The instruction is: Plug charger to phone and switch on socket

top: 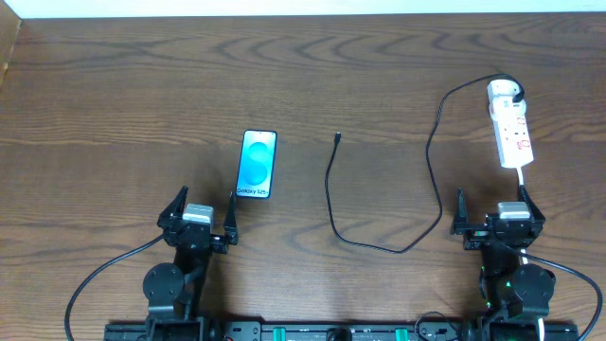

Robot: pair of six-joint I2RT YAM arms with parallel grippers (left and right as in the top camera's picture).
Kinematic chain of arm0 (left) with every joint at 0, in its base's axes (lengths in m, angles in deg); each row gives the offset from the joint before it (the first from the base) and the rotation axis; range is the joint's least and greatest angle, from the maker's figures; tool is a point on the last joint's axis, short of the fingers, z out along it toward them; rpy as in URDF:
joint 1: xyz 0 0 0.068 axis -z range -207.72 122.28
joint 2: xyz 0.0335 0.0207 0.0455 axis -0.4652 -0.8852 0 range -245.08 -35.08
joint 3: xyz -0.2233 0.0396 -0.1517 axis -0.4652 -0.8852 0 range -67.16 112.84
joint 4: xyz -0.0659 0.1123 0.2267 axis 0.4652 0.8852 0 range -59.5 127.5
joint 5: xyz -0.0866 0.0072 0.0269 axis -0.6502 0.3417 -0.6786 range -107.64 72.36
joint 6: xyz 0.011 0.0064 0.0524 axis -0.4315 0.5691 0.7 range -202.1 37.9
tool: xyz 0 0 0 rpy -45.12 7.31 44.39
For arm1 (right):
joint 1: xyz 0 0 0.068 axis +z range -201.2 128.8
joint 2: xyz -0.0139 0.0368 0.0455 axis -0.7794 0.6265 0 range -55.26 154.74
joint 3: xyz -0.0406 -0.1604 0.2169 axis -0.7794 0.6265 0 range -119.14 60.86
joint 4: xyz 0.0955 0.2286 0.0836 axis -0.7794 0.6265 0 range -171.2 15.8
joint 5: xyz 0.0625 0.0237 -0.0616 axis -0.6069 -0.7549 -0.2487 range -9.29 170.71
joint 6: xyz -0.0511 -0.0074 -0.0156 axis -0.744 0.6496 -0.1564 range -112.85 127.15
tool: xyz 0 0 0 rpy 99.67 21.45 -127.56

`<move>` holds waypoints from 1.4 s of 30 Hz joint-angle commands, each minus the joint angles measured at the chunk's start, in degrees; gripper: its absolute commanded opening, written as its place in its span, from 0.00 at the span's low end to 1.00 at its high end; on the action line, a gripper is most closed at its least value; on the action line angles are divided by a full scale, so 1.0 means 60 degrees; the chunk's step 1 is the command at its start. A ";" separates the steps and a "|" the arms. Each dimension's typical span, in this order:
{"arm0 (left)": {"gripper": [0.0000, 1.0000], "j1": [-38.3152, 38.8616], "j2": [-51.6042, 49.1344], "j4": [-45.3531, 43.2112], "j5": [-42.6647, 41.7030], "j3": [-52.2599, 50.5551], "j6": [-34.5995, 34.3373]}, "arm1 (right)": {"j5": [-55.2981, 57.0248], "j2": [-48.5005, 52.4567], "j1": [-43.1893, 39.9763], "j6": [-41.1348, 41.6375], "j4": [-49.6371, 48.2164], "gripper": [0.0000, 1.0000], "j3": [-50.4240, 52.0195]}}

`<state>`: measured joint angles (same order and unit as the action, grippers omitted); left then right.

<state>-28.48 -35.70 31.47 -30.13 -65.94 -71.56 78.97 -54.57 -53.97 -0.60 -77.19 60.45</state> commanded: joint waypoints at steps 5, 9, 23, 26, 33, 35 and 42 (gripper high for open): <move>0.85 -0.0007 0.0066 0.0321 0.0022 -0.0164 0.0058 | -0.0022 -0.0058 0.0102 0.0142 0.0036 0.99 0.0015; 0.85 -0.0007 0.0066 0.0317 0.0022 -0.0164 0.0058 | -0.0025 -0.0058 0.0102 0.0146 0.0036 0.99 0.0015; 0.85 -0.0007 0.0066 0.0284 -0.0018 -0.0164 -0.0484 | -0.0022 -0.0058 0.0102 0.0142 0.0036 0.99 0.0015; 0.85 -0.0007 0.0066 0.0284 -0.0018 -0.0146 -0.0484 | -0.0022 -0.0058 0.0102 0.0142 0.0036 0.99 0.0015; 0.85 -0.0007 0.0066 0.0182 -0.0015 -0.0073 -0.0481 | -0.0022 -0.0058 0.0102 0.0142 0.0036 0.99 0.0015; 0.85 -0.0007 0.0066 0.0186 -0.0015 -0.0073 -0.0484 | -0.0022 -0.0058 0.0102 0.0142 0.0036 0.99 0.0015; 0.85 -0.0007 0.0066 0.0182 -0.0011 0.0000 -0.0554 | -0.0022 -0.0058 0.0102 0.0142 0.0036 0.99 0.0015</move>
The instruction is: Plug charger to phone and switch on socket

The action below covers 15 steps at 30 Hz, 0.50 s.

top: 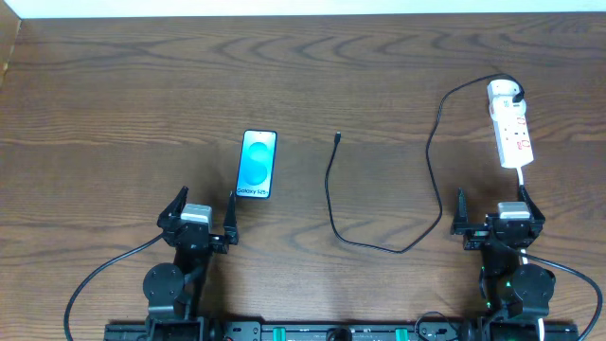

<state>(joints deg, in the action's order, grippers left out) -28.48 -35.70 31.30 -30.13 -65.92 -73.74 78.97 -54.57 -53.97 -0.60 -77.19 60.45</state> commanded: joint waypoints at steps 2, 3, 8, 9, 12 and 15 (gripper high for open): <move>0.85 -0.0007 0.0066 0.0211 -0.0015 0.0022 -0.0313 | -0.0022 -0.0058 0.0102 0.0142 0.0036 0.99 0.0015; 0.85 -0.0007 0.0066 0.0211 -0.0015 0.0025 -0.0375 | -0.0022 -0.0058 0.0102 0.0146 0.0036 0.99 0.0015; 0.85 -0.0007 0.0066 0.0211 -0.0011 0.0025 -0.0517 | -0.0022 -0.0058 0.0102 0.0146 0.0036 0.99 0.0015; 0.85 -0.0007 0.0066 0.0211 -0.0011 0.0025 -0.0514 | -0.0022 -0.0058 0.0102 0.0142 0.0036 0.99 0.0015; 0.85 -0.0007 0.0066 0.0208 -0.0011 0.0033 -0.0517 | -0.0022 -0.0058 0.0102 0.0146 0.0036 0.99 0.0015; 0.85 -0.0007 0.0066 0.0208 -0.0015 0.0033 -0.0517 | -0.0025 -0.0058 0.0102 0.0142 0.0036 0.99 0.0015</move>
<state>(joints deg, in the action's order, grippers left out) -28.48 -35.70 31.32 -30.13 -65.90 -76.17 78.99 -54.57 -53.97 -0.60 -77.19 60.45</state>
